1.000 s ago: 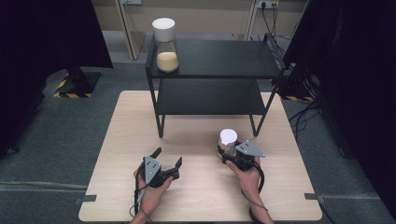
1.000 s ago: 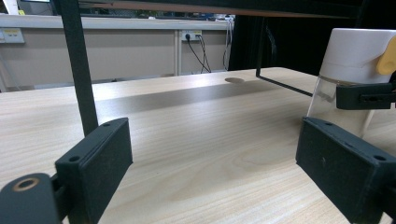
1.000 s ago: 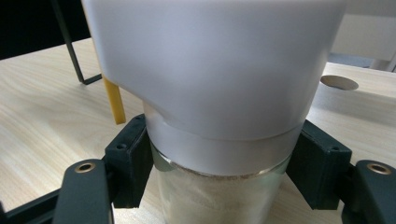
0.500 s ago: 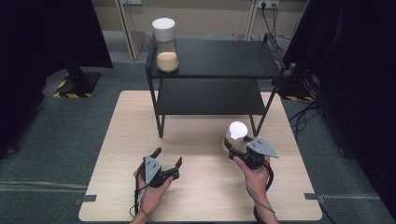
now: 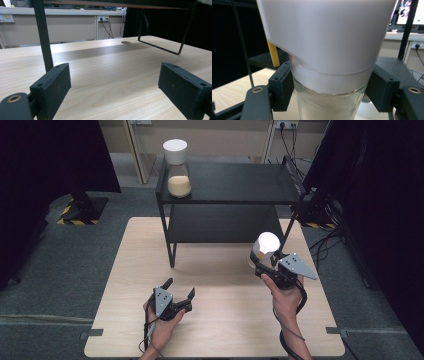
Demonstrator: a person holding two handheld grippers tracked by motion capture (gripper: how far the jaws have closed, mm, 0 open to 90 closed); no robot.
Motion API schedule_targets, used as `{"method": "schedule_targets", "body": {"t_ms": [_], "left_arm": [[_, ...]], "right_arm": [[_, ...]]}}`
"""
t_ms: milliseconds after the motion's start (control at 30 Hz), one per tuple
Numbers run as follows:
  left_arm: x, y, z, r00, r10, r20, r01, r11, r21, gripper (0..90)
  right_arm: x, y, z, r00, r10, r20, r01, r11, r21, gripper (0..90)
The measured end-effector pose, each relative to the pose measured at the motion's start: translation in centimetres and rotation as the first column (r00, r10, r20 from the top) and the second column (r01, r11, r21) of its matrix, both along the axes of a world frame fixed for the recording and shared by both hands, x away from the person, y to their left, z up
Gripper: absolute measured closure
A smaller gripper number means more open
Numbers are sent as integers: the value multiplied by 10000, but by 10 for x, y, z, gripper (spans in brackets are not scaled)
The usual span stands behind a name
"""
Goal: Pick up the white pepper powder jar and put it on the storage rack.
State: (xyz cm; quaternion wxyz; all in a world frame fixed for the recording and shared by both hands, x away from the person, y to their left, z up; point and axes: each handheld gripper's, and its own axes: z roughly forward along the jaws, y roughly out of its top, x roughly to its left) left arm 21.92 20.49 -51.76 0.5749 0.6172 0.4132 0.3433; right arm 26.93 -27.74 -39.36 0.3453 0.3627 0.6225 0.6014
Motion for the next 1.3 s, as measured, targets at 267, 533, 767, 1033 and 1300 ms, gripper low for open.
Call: {"method": "schedule_targets", "body": {"t_ms": [267,533,767,1033,1300], "left_arm": [[0,0,0,10000,12,-14,-12,10000,-22,104],[0,0,0,10000,23,-15,-23,10000,-52,104],[0,-1,0,10000,40,-45,-40,10000,-52,105],[1,-1,1,10000,37,-61,-37,10000,-48,106],[1,0,1,10000,34,-83,-35,10000,-73,106]], "right_arm": [[3,-4,25,9991,-228,354,221,9995,208,308],[6,-5,47,9968,-391,697,365,9986,381,308],[9,-5,69,9940,-423,1005,377,9982,474,308],[15,-1,99,9906,-498,1271,442,9979,464,308],[24,4,128,9882,-557,1429,485,9974,536,308]]}}
